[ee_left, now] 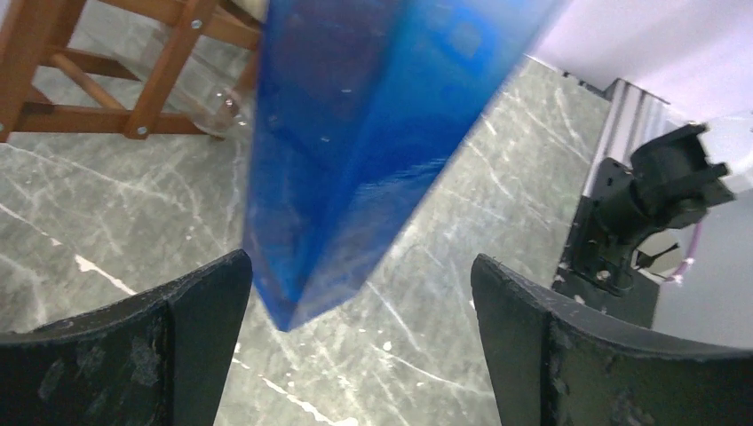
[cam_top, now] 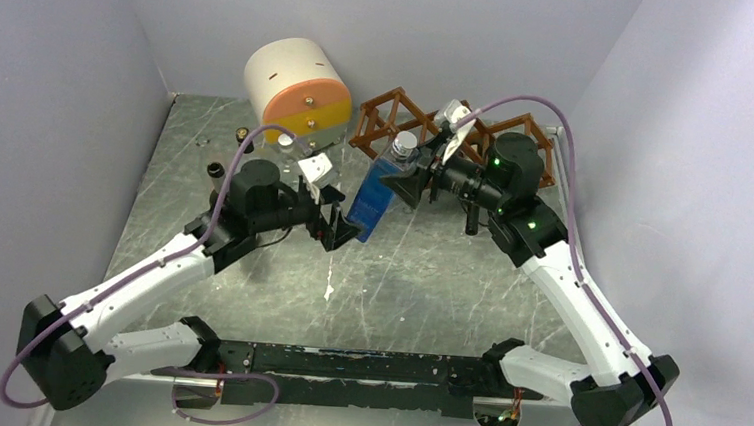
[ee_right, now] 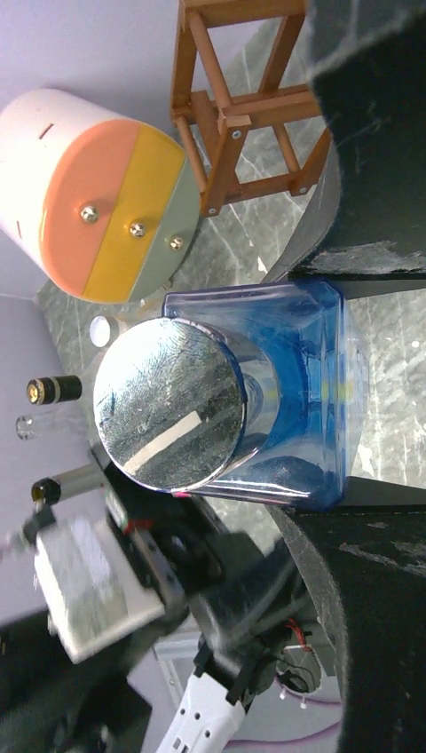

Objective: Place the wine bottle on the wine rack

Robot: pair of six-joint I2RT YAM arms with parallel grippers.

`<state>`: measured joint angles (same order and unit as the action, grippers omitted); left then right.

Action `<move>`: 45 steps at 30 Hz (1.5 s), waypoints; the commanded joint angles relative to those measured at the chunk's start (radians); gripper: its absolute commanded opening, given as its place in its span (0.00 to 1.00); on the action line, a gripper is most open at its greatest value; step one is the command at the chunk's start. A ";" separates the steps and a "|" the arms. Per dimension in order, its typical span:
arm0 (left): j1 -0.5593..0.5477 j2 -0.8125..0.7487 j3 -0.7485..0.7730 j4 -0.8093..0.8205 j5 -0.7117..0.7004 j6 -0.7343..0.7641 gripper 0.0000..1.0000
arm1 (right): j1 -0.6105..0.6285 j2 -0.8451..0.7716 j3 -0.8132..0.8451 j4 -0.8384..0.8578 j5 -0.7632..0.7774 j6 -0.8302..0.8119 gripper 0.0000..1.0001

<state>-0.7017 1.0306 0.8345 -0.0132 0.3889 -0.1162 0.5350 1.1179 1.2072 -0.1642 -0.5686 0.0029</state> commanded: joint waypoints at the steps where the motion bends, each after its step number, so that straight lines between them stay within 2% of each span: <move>1: 0.091 0.053 0.077 0.044 0.166 0.106 0.97 | -0.007 -0.089 0.051 0.128 -0.020 0.014 0.00; 5: 0.175 0.066 0.080 0.080 0.376 0.162 1.00 | -0.008 -0.124 0.046 0.125 -0.049 0.019 0.00; 8: 0.177 0.097 0.093 0.134 0.491 0.164 1.00 | -0.007 -0.136 0.051 0.124 -0.063 0.023 0.00; 13: 0.178 0.183 0.166 0.110 0.646 0.151 0.99 | -0.008 -0.135 0.062 0.147 -0.112 0.046 0.00; 16: 0.176 0.221 0.162 0.211 0.736 0.081 0.98 | -0.007 -0.132 0.055 0.185 -0.183 0.062 0.00; 18: 0.176 0.242 0.146 0.289 0.769 0.015 0.99 | -0.008 -0.129 0.048 0.216 -0.227 0.074 0.00; 25: 0.171 0.251 0.069 0.487 0.797 -0.065 0.97 | -0.008 -0.112 0.026 0.309 -0.295 0.108 0.00; 36: 0.148 0.267 0.048 0.601 0.848 -0.081 0.89 | -0.008 -0.114 -0.012 0.394 -0.299 0.141 0.00; 41: 0.120 0.296 0.081 0.614 0.822 -0.081 0.74 | -0.007 -0.115 -0.024 0.419 -0.295 0.151 0.00; 43: 0.117 0.297 0.109 0.585 0.822 -0.052 0.62 | -0.008 -0.112 -0.019 0.411 -0.285 0.153 0.00; 44: 0.116 0.295 0.118 0.569 0.814 -0.028 0.48 | -0.007 -0.112 -0.015 0.406 -0.281 0.155 0.01; 45: 0.116 0.290 0.126 0.547 0.805 0.000 0.22 | -0.007 -0.111 -0.010 0.395 -0.274 0.155 0.05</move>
<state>-0.5770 1.3281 0.8955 0.5400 1.2026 -0.1802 0.5285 1.0363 1.1564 0.0708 -0.8570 0.1444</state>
